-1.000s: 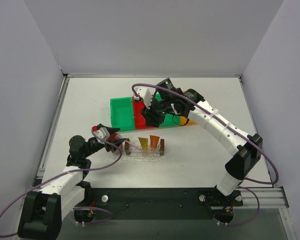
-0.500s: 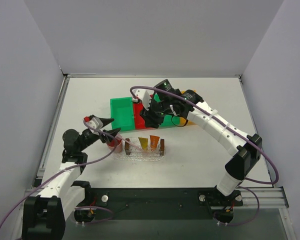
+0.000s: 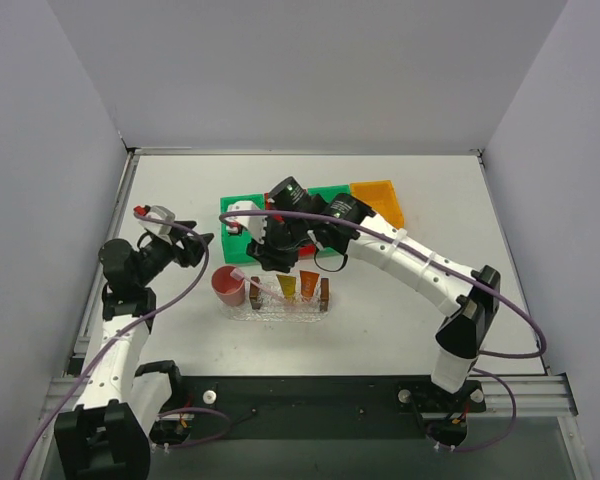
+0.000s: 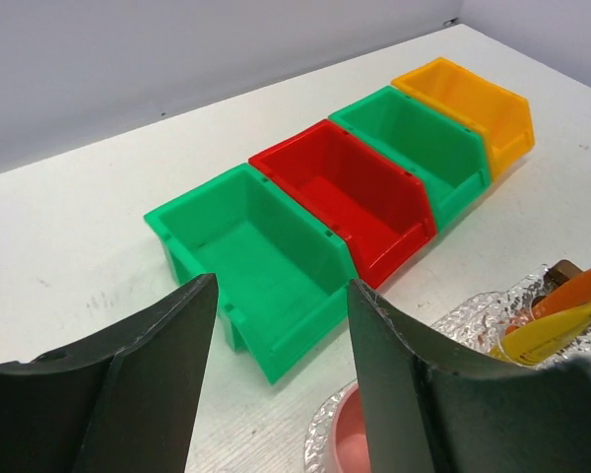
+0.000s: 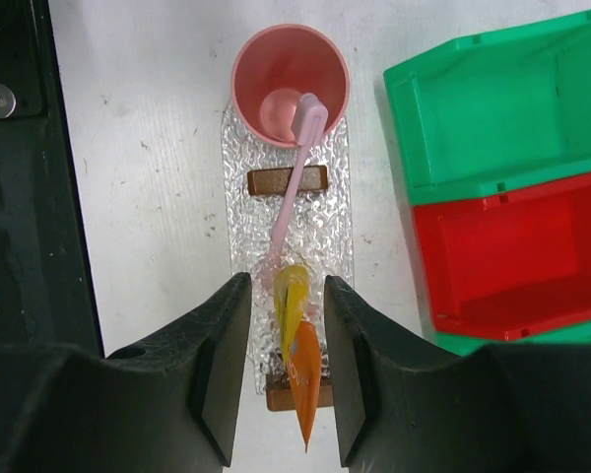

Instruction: Prepare toiletry sets of a toothbrush and toothpaste on the tray

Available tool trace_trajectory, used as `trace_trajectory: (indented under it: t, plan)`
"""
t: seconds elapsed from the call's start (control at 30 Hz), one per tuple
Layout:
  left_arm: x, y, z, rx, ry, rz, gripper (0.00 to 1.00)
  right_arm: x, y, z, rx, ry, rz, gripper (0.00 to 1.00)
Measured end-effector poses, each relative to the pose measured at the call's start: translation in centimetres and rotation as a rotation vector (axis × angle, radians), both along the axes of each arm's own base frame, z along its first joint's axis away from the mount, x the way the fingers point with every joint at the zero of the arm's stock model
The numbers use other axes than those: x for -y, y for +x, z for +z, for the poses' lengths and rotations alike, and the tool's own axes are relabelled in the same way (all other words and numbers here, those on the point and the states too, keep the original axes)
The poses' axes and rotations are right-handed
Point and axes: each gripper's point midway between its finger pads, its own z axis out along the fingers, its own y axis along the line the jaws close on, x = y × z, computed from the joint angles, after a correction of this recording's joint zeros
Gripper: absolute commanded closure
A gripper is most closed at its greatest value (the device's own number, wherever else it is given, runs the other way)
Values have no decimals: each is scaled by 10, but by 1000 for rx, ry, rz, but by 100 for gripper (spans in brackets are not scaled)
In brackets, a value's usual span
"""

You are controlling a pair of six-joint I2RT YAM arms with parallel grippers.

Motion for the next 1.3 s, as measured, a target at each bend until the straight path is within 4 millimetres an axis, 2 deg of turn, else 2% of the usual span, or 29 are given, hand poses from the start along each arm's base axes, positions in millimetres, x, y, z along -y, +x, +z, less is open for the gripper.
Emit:
trace_trajectory:
  t: [0.27,0.5,0.7,0.93,1.3]
  plan:
    - [-32,8,1,-79,-25,134,34,-31,3,-26,-3,-61,-5,66]
    - [-69,12,6,-105,-65,254,34,-40,11,-56,-27,-117,-23,63]
    - [-99,9,6,-129,-116,331,34,-51,18,-71,-60,-121,-38,62]
    - [-109,6,5,-143,-145,340,34,-68,24,-79,-135,-74,-52,62]
    - [-109,8,6,-142,-162,320,34,-77,27,-92,-187,-65,-56,62]
